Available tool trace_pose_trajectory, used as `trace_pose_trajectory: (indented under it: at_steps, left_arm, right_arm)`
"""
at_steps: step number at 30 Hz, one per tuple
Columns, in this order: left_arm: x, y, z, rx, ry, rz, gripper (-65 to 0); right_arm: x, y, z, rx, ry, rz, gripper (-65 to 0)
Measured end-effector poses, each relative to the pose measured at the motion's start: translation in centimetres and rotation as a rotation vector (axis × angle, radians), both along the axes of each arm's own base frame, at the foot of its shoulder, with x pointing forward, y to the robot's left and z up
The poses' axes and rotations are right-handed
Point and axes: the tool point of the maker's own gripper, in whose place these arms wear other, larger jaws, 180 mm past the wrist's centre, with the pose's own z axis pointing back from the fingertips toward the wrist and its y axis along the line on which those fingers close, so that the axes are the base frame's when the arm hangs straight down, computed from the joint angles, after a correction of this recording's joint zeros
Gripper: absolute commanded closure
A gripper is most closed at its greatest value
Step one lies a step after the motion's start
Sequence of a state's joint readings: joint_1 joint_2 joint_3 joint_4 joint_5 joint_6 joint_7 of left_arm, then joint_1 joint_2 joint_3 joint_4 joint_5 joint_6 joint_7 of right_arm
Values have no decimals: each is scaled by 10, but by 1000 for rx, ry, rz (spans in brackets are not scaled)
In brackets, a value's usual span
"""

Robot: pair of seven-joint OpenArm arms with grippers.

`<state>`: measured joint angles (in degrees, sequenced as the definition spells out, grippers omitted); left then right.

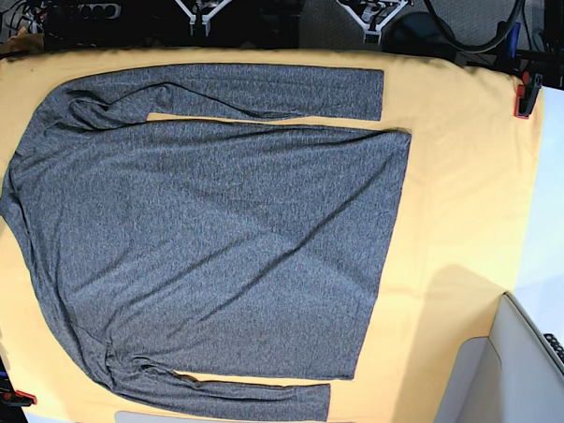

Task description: Fold the T-shirt properly

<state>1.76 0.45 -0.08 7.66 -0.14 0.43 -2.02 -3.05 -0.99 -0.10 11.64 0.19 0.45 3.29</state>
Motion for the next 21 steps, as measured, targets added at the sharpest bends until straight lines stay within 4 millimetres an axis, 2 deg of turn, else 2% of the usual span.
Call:
trace_pose_trajectory:
  at_steps: [6, 11, 12, 17, 19, 21]
  left_arm:
    - [0, 0, 0, 0, 0, 0, -1]
    - [8, 7, 6, 15, -63, 4, -1]
    - [11, 9, 10, 18, -75, 6, -1]
    - [-5, 16, 27, 32, -86, 7, -1]
    - [-14, 17, 32, 36, -80, 8, -1]
    - [-10, 19, 38, 44, -114, 8, -1]
  right_arm:
    - [0, 0, 0, 0, -1, 0, 0]
    - [1, -2, 6, -4, -49, -6, 0]
    - [-3, -2, 8, -5, -61, -4, 0]
    - [-34, -2, 18, -7, -62, -1, 0]
    - [-38, -3, 23, -6, -74, 3, 0]
    - [-34, -8, 30, -19, -111, 6, 0]
